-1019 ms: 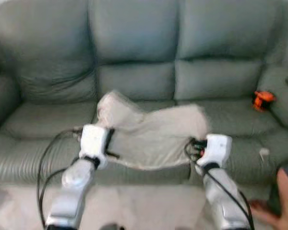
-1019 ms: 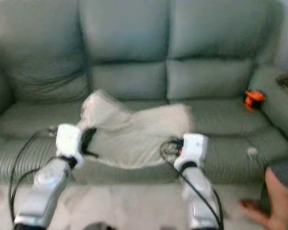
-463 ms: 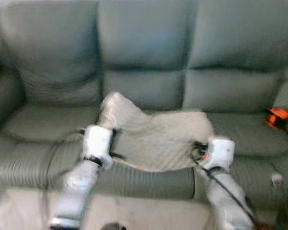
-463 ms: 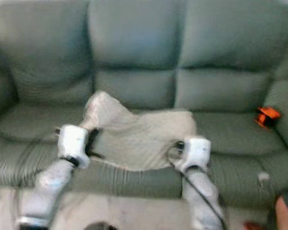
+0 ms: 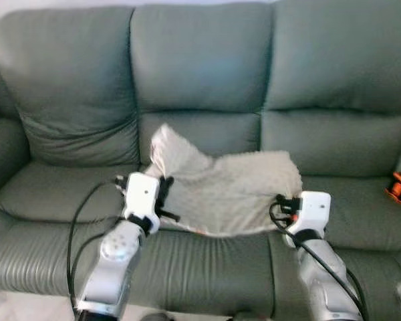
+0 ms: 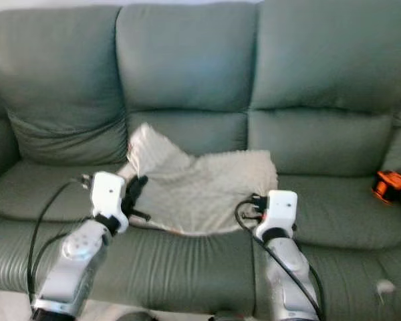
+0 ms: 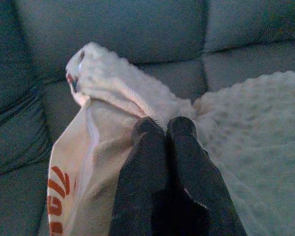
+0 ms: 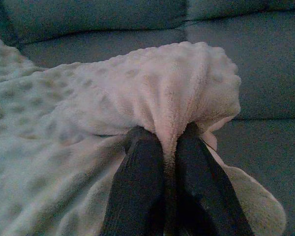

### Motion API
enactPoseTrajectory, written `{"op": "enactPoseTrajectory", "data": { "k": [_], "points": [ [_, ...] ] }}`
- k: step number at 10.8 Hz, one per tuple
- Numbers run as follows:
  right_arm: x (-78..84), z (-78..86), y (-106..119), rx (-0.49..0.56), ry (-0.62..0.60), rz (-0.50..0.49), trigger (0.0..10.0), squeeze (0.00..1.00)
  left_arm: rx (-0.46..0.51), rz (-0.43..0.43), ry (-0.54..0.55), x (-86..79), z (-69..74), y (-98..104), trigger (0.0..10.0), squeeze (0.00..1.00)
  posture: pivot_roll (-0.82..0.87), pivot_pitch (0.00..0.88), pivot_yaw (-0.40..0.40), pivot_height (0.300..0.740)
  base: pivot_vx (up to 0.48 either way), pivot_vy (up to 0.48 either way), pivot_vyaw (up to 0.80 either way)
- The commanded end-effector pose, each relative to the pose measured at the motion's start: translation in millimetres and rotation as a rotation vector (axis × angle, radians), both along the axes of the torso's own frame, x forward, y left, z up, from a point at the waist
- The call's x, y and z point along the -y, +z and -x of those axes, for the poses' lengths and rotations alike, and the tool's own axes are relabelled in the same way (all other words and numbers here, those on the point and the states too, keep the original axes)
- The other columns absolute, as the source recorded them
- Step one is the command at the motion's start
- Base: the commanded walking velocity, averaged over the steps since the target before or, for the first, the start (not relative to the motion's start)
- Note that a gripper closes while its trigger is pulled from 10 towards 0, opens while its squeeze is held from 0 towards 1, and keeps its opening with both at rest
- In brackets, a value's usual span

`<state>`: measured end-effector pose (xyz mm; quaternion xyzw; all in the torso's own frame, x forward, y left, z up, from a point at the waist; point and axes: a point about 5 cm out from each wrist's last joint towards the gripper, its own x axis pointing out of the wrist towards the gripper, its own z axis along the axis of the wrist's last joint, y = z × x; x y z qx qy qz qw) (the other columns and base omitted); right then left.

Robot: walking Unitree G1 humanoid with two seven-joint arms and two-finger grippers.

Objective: Move the pillow to the sofa

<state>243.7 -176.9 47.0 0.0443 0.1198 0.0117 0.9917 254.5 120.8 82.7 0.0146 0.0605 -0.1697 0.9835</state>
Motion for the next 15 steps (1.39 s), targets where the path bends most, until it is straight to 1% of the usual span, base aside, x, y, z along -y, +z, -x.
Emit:
{"op": "enactPoseTrajectory", "data": {
  "k": [1, 3, 4, 8, 10, 11, 12, 13, 14, 15],
  "points": [
    [-6.7, -2.1, 3.8, 0.016, 0.026, -0.01, 10.0, 0.0, 0.022, -0.005, 0.008, -3.6, -0.6, 3.9, 10.0, 0.0, -0.04, 0.0, 0.042, 0.74, 0.0, 0.0, 0.0],
    [-7.1, -1.8, 3.4, 0.014, 0.025, -0.011, 10.0, 0.0, 0.02, -0.011, 0.006, -3.5, -0.3, 3.3, 10.0, 0.0, -0.04, 0.0, 0.043, 0.74, 0.0, 0.0, 0.0],
    [-7.8, -2.0, 3.1, 0.013, 0.022, -0.015, 10.0, 0.0, 0.013, -0.043, 0.039, -5.9, -1.3, 1.2, 10.0, 0.0, -0.03, 0.0, 0.042, 0.74, 0.0, 0.0, 0.0],
    [-11.8, -1.0, 4.9, 0.03, 0.017, -0.055, 10.0, 0.0, 0.025, -0.072, 0.078, -12.3, -2.4, 1.1, 10.0, 0.0, -0.03, 0.0, 0.047, 0.74, 0.0, 0.0, 0.0],
    [-12.2, 0.8, 3.0, 0.024, 0.012, -0.058, 10.0, 0.0, 0.019, -0.067, 0.059, -11.8, -0.8, 1.4, 10.0, 0.0, -0.03, 0.0, 0.054, 0.717, 0.0, 0.0, 0.0],
    [-12.7, 1.1, 2.4, 0.022, 0.01, -0.062, 10.0, 0.0, -0.008, -0.066, 0.06, -11.4, -0.5, 0.1, 10.0, 0.0, -0.03, 0.0, 0.056, 0.692, 0.0, 0.0, 0.0],
    [-13.1, 1.1, 2.5, 0.023, 0.01, -0.064, 10.0, 0.0, -0.009, -0.078, 0.068, -10.8, -0.5, 0.4, 10.0, 0.0, -0.03, 0.0, 0.056, 0.677, 0.0, 0.0, 0.0],
    [-13.1, 1.2, 2.5, 0.023, 0.009, -0.065, 10.0, 0.0, 0.0, -0.096, 0.083, -10.5, -0.6, 1.4, 10.0, 0.0, -0.03, 0.0, 0.056, 0.657, 0.0, 0.0, 0.0],
    [-13.3, 1.2, 2.9, 0.028, 0.007, -0.071, 10.0, 0.0, 0.024, -0.09, 0.059, -9.6, -1.2, 2.4, 10.0, 0.0, -0.03, 0.0, 0.056, 0.637, 0.0, 0.0, 0.0],
    [-13.4, 1.1, 3.9, 0.034, 0.004, -0.077, 10.0, 0.0, 0.054, -0.117, 0.048, -10.7, -1.5, 3.8, 10.0, 0.0, -0.03, 0.0, 0.056, 0.632, 0.0, 0.0, 0.0]
  ]
}}
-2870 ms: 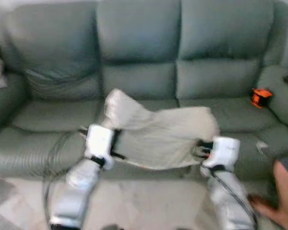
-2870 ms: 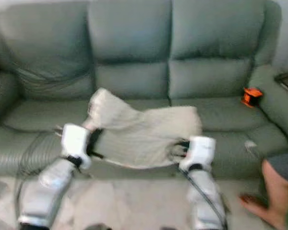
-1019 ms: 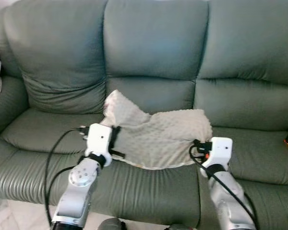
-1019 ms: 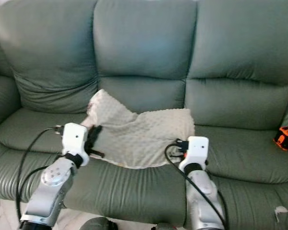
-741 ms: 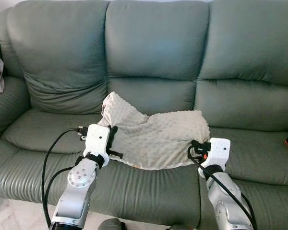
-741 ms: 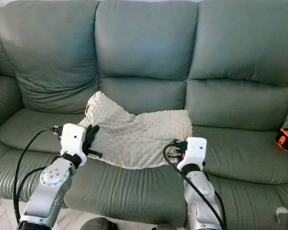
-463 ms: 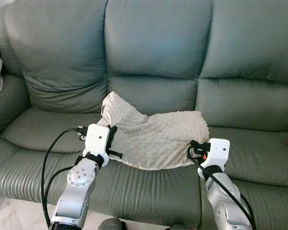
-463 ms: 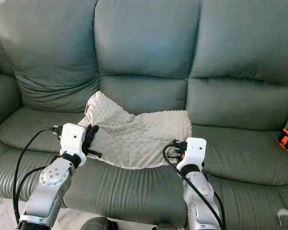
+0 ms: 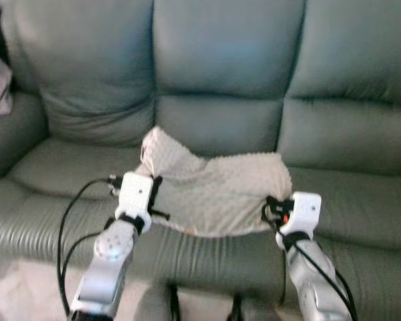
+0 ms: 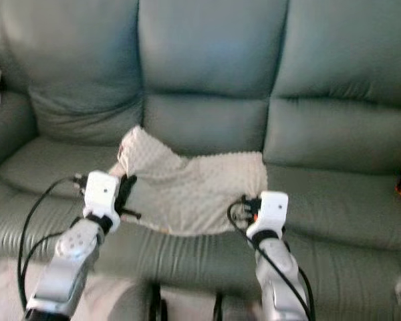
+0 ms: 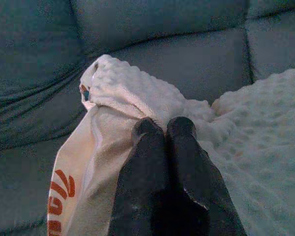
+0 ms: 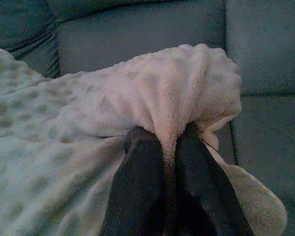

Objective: Move the pillow to the sofa

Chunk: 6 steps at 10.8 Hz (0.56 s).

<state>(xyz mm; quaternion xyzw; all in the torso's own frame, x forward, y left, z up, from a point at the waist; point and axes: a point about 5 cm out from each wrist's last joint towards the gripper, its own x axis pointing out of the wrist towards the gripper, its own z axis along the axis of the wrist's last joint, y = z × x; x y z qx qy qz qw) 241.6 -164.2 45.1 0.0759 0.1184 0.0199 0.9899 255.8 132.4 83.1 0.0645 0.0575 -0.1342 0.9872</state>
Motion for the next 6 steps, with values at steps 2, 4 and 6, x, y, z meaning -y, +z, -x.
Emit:
{"op": "enactPoseTrajectory", "data": {
  "k": [2, 4, 6],
  "points": [
    [0.5, -1.0, 6, 0.034, -0.011, -0.008, 10.0, 0.0, 0.021, 0.019, -0.036, 0.4, -0.8, 7, 10.0, 0.0, -0.03, 0.0, 0.057, 0.632, 0.0, 0.0, 0.0],
    [8.8, -5.4, 9, 0.045, -0.035, -0.001, 10.0, 0.0, 0.032, 0.014, -0.062, 5.4, 0.1, 9, 10.0, 0.0, -0.03, 0.0, 0.059, 0.632, 0.0, 0.0, 0.0],
    [11.4, -5.0, 9, 0.047, -0.039, -0.002, 10.0, 0.0, 0.051, 0.007, -0.061, 6.4, -0.6, 12, 10.0, 0.0, -0.03, 0.0, 0.057, 0.632, 0.0, 0.0, 0.0]
  ]
}}
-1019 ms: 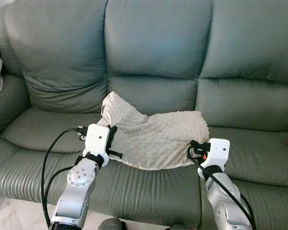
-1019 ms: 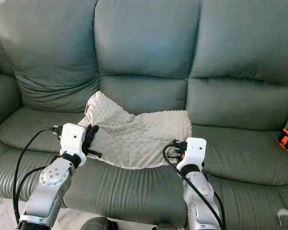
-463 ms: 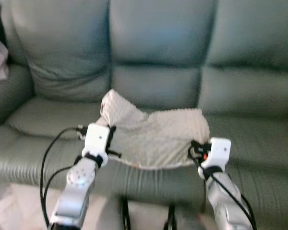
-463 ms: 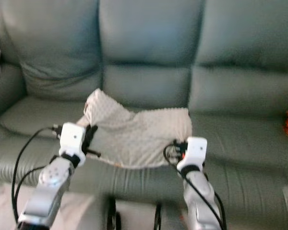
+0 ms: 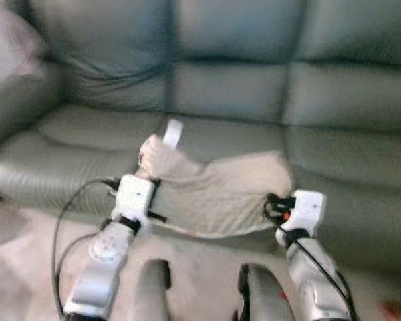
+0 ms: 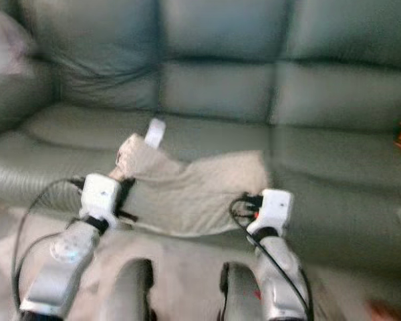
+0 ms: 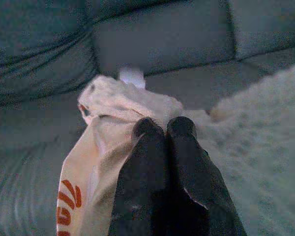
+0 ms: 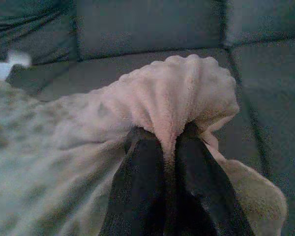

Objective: Move the pillow to the sofa

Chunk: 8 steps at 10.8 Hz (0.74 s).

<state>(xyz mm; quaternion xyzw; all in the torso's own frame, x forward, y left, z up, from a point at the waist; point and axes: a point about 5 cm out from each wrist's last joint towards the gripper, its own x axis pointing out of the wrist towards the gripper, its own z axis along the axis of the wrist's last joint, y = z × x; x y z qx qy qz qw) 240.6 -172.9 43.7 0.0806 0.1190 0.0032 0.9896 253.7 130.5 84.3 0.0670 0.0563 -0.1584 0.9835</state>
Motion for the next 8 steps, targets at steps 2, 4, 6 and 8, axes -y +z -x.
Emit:
{"op": "enactPoseTrajectory", "data": {
  "k": [2, 4, 6, 8],
  "points": [
    [-0.2, -5.6, 9.4, 0.05, -0.003, 0.0, 10.0, 0.0, 0.039, 0.023, -0.027, 7.0, 0.2, 9.5, 10.0, 0.0, -0.03, 0.0, 0.057, 0.632, 0.0, 0.0, 0.0],
    [-0.8, -5.3, 9.5, 0.05, 0.0, -0.001, 10.0, 0.0, 0.037, 0.033, -0.039, 8.5, 1.0, 9.2, 10.0, 0.0, -0.03, 0.0, 0.055, 0.632, 0.0, 0.0, 0.0],
    [-0.2, -5.6, 10.1, 0.054, -0.002, 0.0, 10.0, 0.0, 0.037, 0.037, -0.041, 8.8, 1.3, 9.5, 10.0, 0.0, -0.03, 0.0, 0.058, 0.632, 0.0, 0.0, 0.0],
    [-1.1, -5.2, 9.8, 0.054, -0.003, -0.003, 10.0, 0.0, 0.037, 0.04, -0.05, 10.2, 1.4, 9.7, 10.0, 0.0, -0.03, 0.0, 0.062, 0.632, 0.0, 0.0, 0.0]
  ]
}}
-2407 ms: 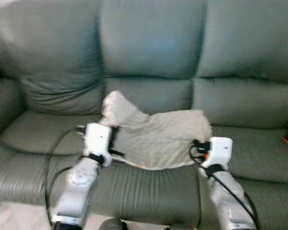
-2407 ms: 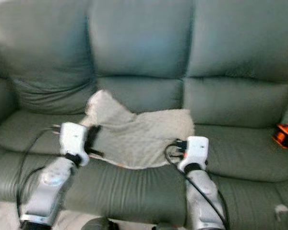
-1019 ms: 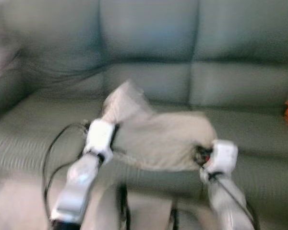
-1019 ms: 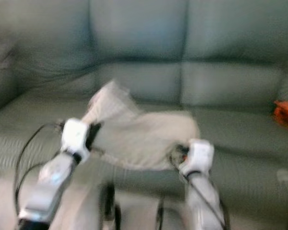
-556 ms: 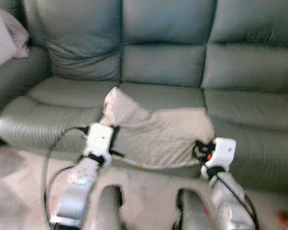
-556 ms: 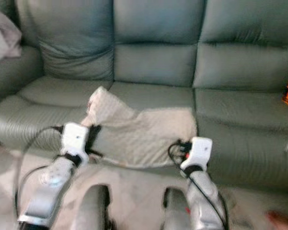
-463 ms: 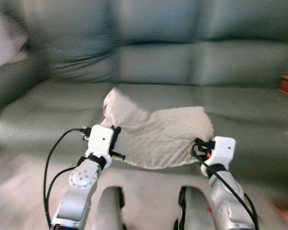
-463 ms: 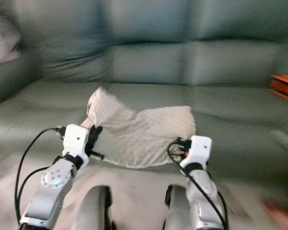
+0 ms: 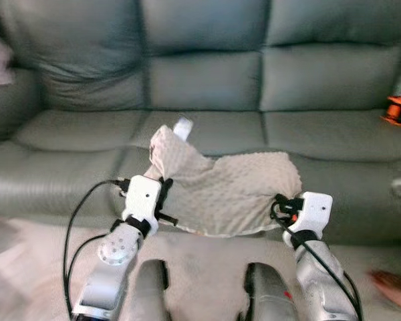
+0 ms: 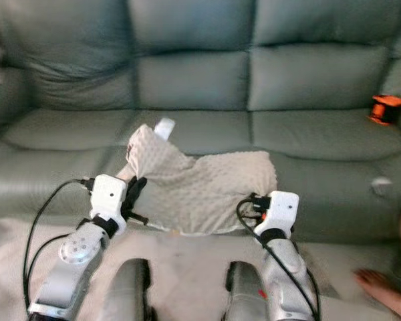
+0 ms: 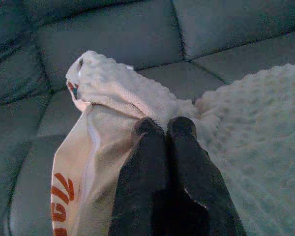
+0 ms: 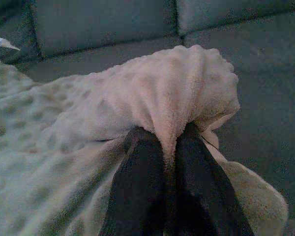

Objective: Move the pillow to the sofa

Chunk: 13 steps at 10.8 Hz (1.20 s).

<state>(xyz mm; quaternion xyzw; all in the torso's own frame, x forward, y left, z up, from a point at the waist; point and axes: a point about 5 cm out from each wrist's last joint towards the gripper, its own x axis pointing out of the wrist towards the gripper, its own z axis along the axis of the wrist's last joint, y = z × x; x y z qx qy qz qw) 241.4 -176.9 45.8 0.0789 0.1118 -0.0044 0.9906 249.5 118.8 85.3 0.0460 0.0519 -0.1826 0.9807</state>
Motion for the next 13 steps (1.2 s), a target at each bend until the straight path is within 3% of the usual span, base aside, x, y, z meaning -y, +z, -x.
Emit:
{"op": "enactPoseTrajectory", "data": {
  "k": [1, 13],
  "points": [
    [-6.2, -4.2, 7.9, 0.041, 0.014, -0.009, 10.0, 0.0, 0.039, -0.001, -0.006, -1.0, -2.9, 9.0, 10.0, 0.0, -0.03, 0.0, 0.063, 0.632, 0.0, 0.0, 0.0],
    [-6.9, -2.5, 7.8, 0.039, 0.022, -0.005, 10.0, 0.0, 0.024, 0.016, -0.01, 1.5, -2.2, 7.0, 10.0, 0.0, -0.03, 0.0, 0.063, 0.632, 0.321, 0.0, 0.0]
  ]
}}
